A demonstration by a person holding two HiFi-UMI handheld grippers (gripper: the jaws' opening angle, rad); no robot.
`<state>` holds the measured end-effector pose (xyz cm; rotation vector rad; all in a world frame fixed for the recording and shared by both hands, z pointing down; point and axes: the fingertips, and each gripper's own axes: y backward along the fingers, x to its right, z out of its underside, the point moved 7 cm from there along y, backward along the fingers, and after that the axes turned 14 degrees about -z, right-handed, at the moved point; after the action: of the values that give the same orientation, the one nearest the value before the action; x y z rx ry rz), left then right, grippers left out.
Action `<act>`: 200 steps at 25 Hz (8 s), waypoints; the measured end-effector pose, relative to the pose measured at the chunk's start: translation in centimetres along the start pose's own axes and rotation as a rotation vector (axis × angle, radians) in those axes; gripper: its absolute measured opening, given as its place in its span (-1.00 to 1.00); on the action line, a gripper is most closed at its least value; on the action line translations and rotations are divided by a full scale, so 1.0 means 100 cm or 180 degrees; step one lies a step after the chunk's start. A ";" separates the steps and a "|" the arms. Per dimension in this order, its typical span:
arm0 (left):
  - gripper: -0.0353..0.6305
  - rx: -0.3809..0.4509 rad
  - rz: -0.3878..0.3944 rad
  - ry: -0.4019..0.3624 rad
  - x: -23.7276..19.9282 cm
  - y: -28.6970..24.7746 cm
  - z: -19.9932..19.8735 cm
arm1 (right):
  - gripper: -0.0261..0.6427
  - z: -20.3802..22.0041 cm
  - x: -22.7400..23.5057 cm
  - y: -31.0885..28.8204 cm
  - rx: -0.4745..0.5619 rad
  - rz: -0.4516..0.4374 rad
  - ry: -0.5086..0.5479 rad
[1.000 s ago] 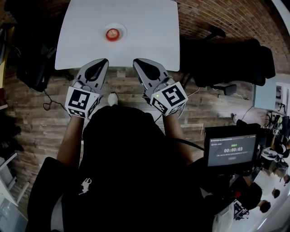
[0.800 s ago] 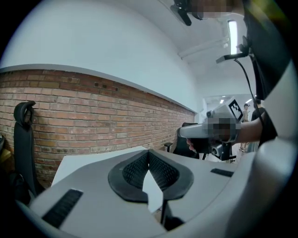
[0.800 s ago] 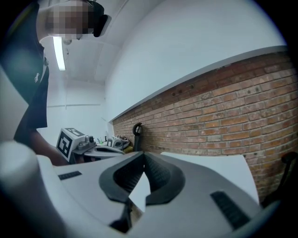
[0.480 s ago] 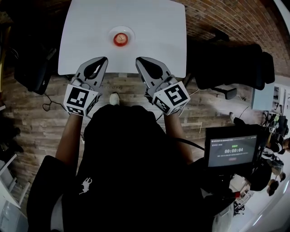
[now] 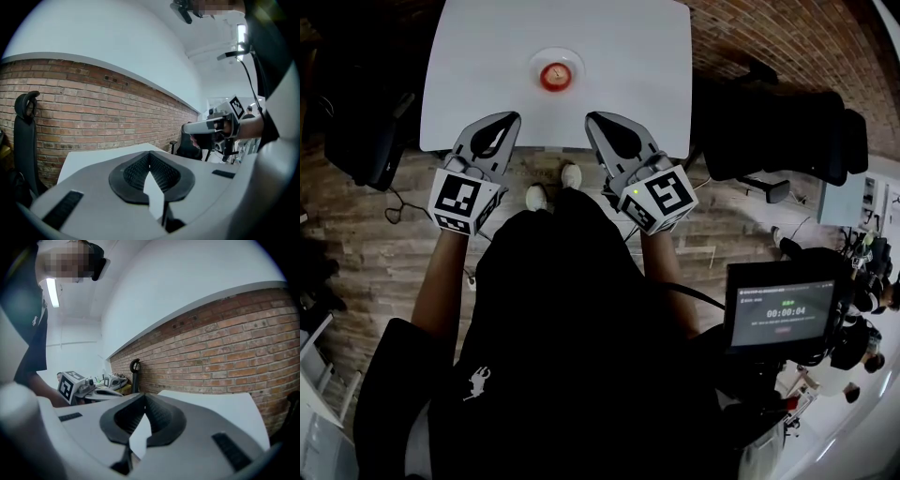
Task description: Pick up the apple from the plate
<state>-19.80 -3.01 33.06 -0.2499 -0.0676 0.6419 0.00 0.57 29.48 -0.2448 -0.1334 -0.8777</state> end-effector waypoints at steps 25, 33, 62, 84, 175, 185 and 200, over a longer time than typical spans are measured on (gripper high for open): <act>-0.88 -0.0261 -0.0300 0.0121 0.012 -0.071 0.008 | -0.91 -0.004 0.090 -0.020 -0.0071 -0.0470 -0.0029; -0.88 -0.0309 -0.0293 0.0070 0.009 -0.098 0.017 | -0.91 0.001 0.110 -0.039 -0.0179 -0.0621 -0.0081; -0.87 -0.0726 -0.0405 0.0038 0.014 -0.169 0.103 | -0.91 0.073 0.170 -0.071 -0.0680 -0.0966 -0.0073; -0.35 -0.0910 -0.0594 -0.0062 0.011 -0.171 0.136 | -0.91 0.104 0.171 -0.073 -0.0920 -0.0981 -0.0060; 0.35 -0.1000 -0.0466 -0.0485 0.004 -0.231 0.150 | -0.91 0.093 0.195 -0.073 -0.0824 -0.0730 -0.0034; 0.35 -0.0951 -0.0391 -0.0539 0.008 -0.242 0.144 | -0.91 0.089 0.201 -0.075 -0.0703 -0.0634 -0.0020; 0.35 -0.0798 -0.0403 -0.0596 0.020 -0.218 0.093 | -0.91 0.045 0.176 -0.061 -0.0422 -0.0528 0.0165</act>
<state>-6.81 -16.66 47.53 -0.4234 -0.3426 0.5288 6.34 -15.07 38.59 -0.3381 -0.0475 -1.0588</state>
